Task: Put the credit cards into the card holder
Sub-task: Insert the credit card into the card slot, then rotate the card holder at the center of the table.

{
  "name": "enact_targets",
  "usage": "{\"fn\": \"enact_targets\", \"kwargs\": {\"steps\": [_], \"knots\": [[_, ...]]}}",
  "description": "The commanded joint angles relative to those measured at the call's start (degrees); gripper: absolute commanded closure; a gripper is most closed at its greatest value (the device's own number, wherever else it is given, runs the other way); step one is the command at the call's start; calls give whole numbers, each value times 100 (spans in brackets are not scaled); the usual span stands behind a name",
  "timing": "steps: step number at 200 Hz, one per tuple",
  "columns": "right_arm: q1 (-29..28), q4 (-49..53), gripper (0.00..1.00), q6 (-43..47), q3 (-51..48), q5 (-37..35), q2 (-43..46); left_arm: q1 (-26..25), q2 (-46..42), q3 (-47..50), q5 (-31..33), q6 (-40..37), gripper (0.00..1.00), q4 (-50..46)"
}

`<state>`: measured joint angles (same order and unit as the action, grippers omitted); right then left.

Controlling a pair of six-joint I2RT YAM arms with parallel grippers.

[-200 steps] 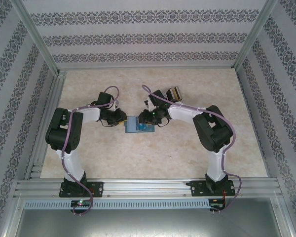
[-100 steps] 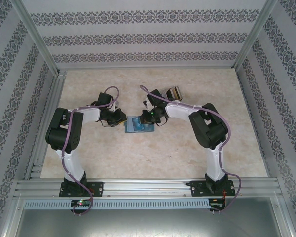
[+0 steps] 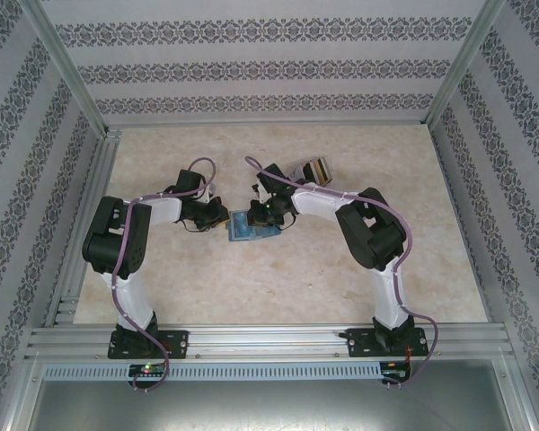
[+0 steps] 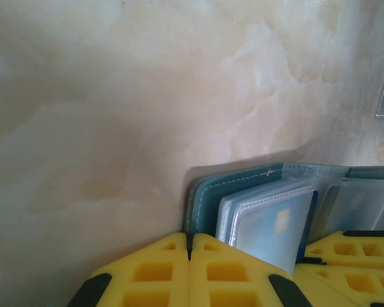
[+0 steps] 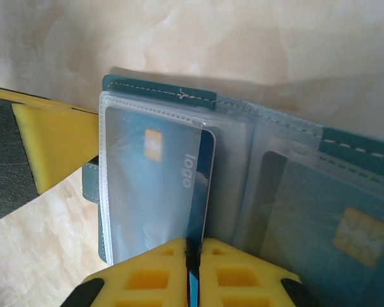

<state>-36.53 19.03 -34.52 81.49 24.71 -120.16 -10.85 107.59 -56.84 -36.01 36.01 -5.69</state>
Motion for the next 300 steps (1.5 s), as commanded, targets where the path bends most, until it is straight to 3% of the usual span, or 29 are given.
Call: {"fn": "enact_targets", "kwargs": {"steps": [1,19,46,71,108,153,197,225,270,300], "knots": [[-85,-131,84,69,-37,-157,112,-92,3,169,-12,-65,99,-111],[37,-3,74,184,-272,-262,407,-91,-49,186,58,-102,95,-198],[197,124,70,334,-608,-303,814,-84,-228,80,280,-235,69,-479],[227,337,70,496,-818,-392,1055,-66,-407,-276,535,-441,60,-936],[189,168,74,373,-1358,-148,1355,1,-327,-929,657,-638,61,-1288],[91,-268,77,115,-1989,-3,1345,-7,383,-1905,238,-367,65,-1132],[249,-309,78,272,-1862,-556,1159,-152,991,-2472,29,-322,71,-1153],[335,-53,78,538,-1334,-1011,887,-207,1124,-2234,-133,-335,74,-1100],[445,58,78,674,-444,-901,260,-205,509,-1119,62,-491,84,-1062],[454,247,78,735,330,-673,-320,-222,-4,-252,-26,-290,86,-808]]}}
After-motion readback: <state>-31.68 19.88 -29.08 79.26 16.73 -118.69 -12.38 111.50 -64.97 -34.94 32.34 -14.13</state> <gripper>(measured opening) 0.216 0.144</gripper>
